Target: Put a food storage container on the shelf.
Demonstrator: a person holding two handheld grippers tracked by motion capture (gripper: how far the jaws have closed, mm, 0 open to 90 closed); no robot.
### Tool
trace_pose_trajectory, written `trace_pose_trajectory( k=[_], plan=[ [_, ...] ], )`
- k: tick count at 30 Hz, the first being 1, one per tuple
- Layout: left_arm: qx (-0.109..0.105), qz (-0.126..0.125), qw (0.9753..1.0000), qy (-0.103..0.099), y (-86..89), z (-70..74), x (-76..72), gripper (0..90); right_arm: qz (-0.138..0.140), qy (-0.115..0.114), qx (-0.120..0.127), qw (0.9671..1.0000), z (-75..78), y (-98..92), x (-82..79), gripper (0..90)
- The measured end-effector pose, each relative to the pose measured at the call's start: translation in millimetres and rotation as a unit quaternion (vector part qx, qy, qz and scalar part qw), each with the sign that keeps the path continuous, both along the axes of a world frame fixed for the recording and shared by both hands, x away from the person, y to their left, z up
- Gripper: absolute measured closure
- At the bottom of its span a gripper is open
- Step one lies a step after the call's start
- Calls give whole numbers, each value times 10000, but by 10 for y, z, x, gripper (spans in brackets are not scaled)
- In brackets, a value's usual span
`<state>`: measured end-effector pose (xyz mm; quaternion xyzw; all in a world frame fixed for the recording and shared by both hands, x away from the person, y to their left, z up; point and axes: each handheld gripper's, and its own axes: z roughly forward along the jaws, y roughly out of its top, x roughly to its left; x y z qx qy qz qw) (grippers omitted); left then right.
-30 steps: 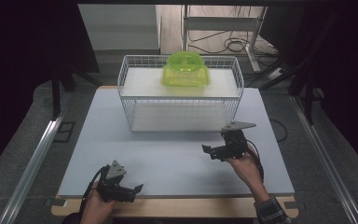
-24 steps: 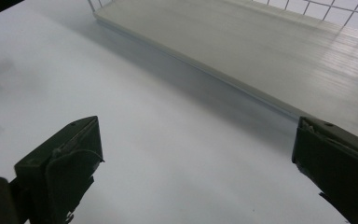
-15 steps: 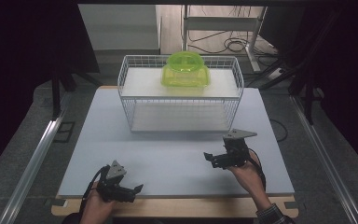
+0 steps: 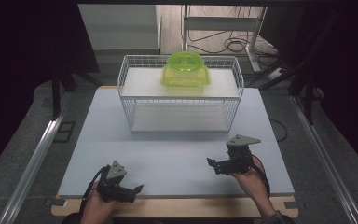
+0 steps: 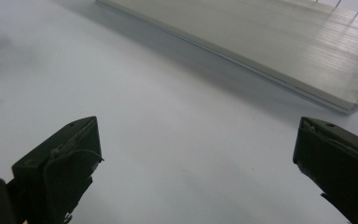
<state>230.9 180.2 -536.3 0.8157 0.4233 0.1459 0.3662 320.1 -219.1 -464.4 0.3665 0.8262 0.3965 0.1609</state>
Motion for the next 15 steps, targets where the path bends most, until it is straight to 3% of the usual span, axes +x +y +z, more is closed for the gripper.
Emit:
trace_pose_trajectory(
  k=[15],
  plan=[
    [-14, -19, 10000, -1, -4, -6, 1, 0, -115, 29, -135, 9998, -135, -165, -166, 11]
  ],
)
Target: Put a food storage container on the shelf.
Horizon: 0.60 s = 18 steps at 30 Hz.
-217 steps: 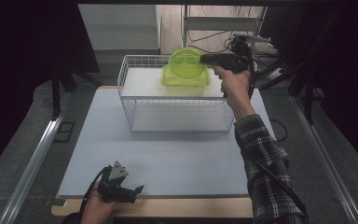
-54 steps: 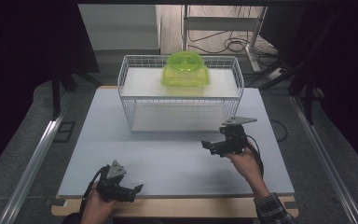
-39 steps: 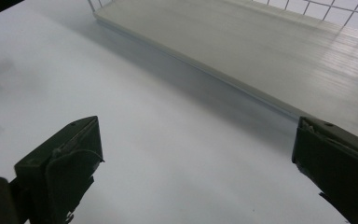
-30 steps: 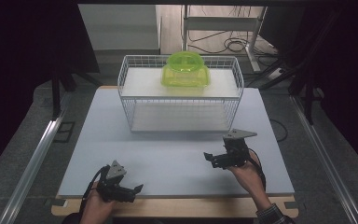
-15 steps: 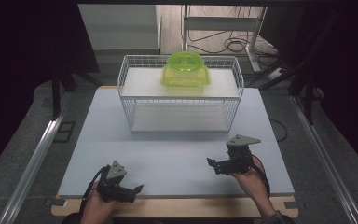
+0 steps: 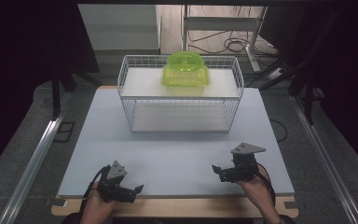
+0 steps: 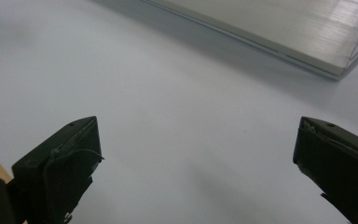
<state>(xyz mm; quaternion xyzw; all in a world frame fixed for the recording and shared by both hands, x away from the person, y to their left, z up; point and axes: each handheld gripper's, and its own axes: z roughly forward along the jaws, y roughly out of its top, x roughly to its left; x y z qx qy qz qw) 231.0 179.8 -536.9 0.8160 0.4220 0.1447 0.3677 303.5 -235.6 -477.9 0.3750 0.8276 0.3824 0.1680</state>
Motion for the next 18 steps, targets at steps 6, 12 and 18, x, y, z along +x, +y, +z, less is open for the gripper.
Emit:
trace_pose_trajectory(
  k=[6, 12, 18],
  plan=[
    [-16, -2, 10000, -1, 3, -1, 1, 0, -24, 50, -74, 10000, -70, -55, -71, 9],
    [-7, -26, 10000, 1, -2, -4, 1, 0, -37, 119, -141, 9998, -134, -78, -136, 6],
    [8, -52, 10000, 8, -8, -8, 2, 0, -21, 207, -325, 9993, -216, -85, -188, 6]
  ],
)
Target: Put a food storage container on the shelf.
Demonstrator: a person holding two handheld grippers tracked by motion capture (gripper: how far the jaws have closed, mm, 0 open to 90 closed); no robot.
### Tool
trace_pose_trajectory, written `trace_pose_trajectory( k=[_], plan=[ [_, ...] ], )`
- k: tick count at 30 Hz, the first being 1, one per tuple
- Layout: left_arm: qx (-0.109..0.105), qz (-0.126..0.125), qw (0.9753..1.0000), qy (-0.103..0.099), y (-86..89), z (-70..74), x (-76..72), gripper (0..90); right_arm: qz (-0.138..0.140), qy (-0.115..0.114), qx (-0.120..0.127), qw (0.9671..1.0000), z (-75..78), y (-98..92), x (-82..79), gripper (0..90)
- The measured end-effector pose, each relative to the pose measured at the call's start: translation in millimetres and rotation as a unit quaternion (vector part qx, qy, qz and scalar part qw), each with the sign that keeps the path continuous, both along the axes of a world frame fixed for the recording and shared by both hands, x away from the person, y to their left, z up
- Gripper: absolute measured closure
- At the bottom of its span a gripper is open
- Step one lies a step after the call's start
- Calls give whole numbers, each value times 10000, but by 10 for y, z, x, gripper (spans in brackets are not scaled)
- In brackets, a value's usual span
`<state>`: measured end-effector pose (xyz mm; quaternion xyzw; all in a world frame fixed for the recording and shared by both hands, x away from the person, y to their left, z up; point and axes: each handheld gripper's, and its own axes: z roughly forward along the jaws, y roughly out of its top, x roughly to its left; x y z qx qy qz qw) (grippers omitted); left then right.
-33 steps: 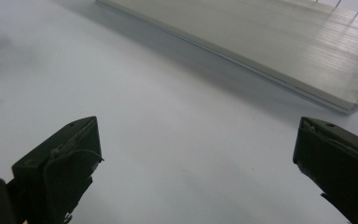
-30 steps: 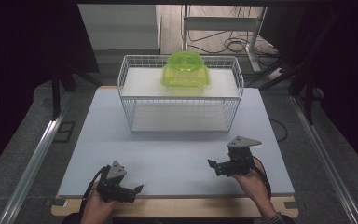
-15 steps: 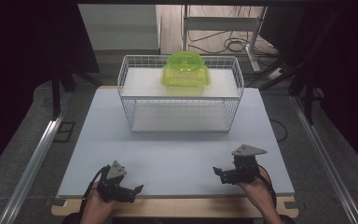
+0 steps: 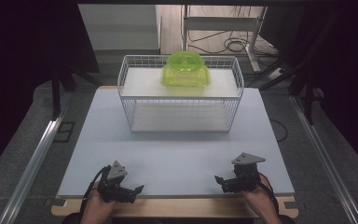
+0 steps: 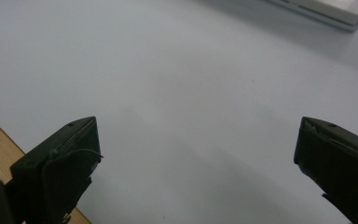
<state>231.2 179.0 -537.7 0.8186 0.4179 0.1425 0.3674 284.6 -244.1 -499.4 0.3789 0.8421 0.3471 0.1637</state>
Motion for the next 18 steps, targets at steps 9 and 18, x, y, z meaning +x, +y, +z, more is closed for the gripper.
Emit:
trace_pose_trajectory(
  k=[9, 18],
  plan=[
    [23, -28, 10000, 12, -8, -7, 1, 0, 6, 185, -104, 9998, -111, -21, -44, 6],
    [-4, -25, 10000, 11, -7, -1, 3, 0, 30, 296, -205, 9993, -174, -10, -33, 6]
  ],
)
